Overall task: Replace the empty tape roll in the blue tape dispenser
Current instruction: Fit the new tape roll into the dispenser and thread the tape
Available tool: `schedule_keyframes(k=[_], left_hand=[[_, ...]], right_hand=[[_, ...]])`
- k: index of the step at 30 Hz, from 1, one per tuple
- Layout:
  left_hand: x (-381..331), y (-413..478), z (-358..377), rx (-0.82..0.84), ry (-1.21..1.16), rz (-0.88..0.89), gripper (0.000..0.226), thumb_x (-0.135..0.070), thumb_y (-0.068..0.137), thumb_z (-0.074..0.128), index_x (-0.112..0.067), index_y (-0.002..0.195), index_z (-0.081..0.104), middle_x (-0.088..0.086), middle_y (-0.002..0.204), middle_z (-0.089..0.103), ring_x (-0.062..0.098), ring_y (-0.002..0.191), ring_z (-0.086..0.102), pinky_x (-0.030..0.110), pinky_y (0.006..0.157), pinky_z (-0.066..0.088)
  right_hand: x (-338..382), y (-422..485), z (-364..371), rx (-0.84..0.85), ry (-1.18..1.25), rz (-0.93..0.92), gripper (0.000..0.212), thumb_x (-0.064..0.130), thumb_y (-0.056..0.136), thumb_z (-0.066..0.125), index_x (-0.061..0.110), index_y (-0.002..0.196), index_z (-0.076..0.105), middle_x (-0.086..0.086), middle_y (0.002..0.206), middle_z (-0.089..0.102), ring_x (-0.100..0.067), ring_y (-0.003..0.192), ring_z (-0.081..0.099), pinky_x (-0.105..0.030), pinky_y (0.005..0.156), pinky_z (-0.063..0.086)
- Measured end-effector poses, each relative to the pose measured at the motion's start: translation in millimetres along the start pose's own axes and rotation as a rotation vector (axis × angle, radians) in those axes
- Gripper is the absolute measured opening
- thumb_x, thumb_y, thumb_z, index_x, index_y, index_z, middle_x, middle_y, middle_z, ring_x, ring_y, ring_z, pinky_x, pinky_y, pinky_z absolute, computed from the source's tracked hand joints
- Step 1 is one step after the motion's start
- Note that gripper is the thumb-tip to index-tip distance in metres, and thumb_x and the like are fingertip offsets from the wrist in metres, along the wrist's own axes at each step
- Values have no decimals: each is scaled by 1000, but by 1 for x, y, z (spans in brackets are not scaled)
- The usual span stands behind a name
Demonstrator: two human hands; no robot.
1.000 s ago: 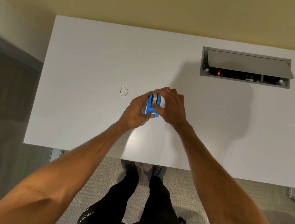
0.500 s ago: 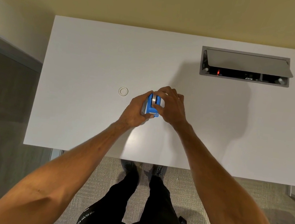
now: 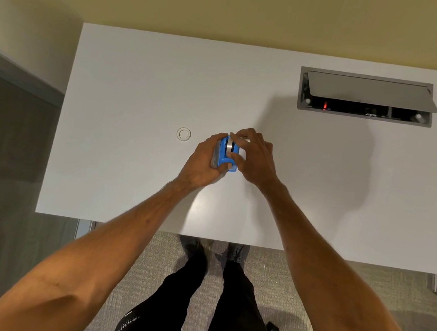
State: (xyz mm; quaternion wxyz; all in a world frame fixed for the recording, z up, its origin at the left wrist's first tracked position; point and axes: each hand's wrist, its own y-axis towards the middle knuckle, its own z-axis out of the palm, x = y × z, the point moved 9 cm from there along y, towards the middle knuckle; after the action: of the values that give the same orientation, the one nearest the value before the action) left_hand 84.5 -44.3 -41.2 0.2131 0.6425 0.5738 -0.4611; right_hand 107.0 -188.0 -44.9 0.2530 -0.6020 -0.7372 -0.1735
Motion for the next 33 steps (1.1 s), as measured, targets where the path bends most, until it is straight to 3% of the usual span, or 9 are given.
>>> schedule_keyframes(k=[3, 5, 9, 11, 16, 23, 26, 30, 33], left_hand=[[4, -1, 0, 1, 24, -2, 78, -50, 91, 68, -13, 156, 46, 8, 151, 59, 8, 129, 51, 1, 100, 31], [6, 0, 1, 5, 35, -3, 77, -49, 92, 68, -16, 157, 46, 6, 153, 58, 12, 132, 53, 4, 102, 32], [14, 4, 3, -2, 64, -16, 68, -53, 98, 66, -26, 157, 47, -1, 154, 58, 21, 139, 56, 35, 116, 44], [17, 6, 3, -12, 65, -23, 63, -55, 100, 63, -27, 155, 49, -2, 152, 60, 21, 137, 57, 42, 117, 46], [14, 8, 0, -49, 80, 18, 55, -49, 103, 60, -24, 152, 56, 0, 147, 64, 22, 133, 61, 42, 116, 48], [11, 12, -1, -95, 93, 55, 50, -43, 102, 63, -19, 147, 62, 4, 140, 68, 23, 126, 65, 38, 111, 50], [9, 11, -2, -106, 100, 69, 49, -39, 103, 64, -18, 146, 63, 5, 139, 69, 23, 126, 66, 30, 108, 47], [11, 12, -3, -104, 129, 51, 45, -44, 102, 67, -24, 143, 63, 0, 136, 70, 22, 120, 67, 34, 104, 51], [10, 12, -5, -105, 144, 46, 45, -44, 103, 68, -24, 143, 63, 0, 135, 70, 21, 119, 68, 35, 104, 53]], right_hand=[[-2, -3, 3, 18, 39, 45, 40, 29, 99, 74, 19, 137, 68, -4, 134, 62, -26, 119, 60, -42, 97, 48], [-4, -4, 6, 36, 69, 71, 45, 30, 100, 72, 20, 143, 65, -4, 138, 60, -25, 123, 58, -45, 98, 49], [-10, -11, 4, 17, 108, 111, 56, 30, 98, 73, 20, 151, 56, -3, 144, 58, -23, 128, 57, -39, 96, 47], [-10, -14, -2, -28, 128, 123, 51, 23, 95, 74, 23, 144, 60, 0, 139, 59, -20, 124, 58, -41, 95, 50], [-6, -20, -10, -99, 111, 131, 30, 12, 86, 72, 24, 113, 67, 7, 115, 62, -15, 101, 62, -43, 84, 53], [0, -24, -10, -145, 20, 108, 22, 12, 90, 72, 19, 111, 72, 2, 110, 66, -17, 91, 63, -36, 77, 50], [9, -26, -16, -184, -85, 59, 14, 5, 89, 73, 14, 99, 75, -2, 102, 68, -20, 81, 64, -37, 72, 49], [26, -25, -14, -149, -262, -88, 18, -2, 79, 79, 12, 85, 71, -5, 95, 66, -21, 72, 61, -37, 68, 47], [20, -21, -16, -145, -238, -43, 14, 1, 85, 77, 15, 89, 75, -3, 97, 67, -21, 74, 64, -38, 70, 48]])
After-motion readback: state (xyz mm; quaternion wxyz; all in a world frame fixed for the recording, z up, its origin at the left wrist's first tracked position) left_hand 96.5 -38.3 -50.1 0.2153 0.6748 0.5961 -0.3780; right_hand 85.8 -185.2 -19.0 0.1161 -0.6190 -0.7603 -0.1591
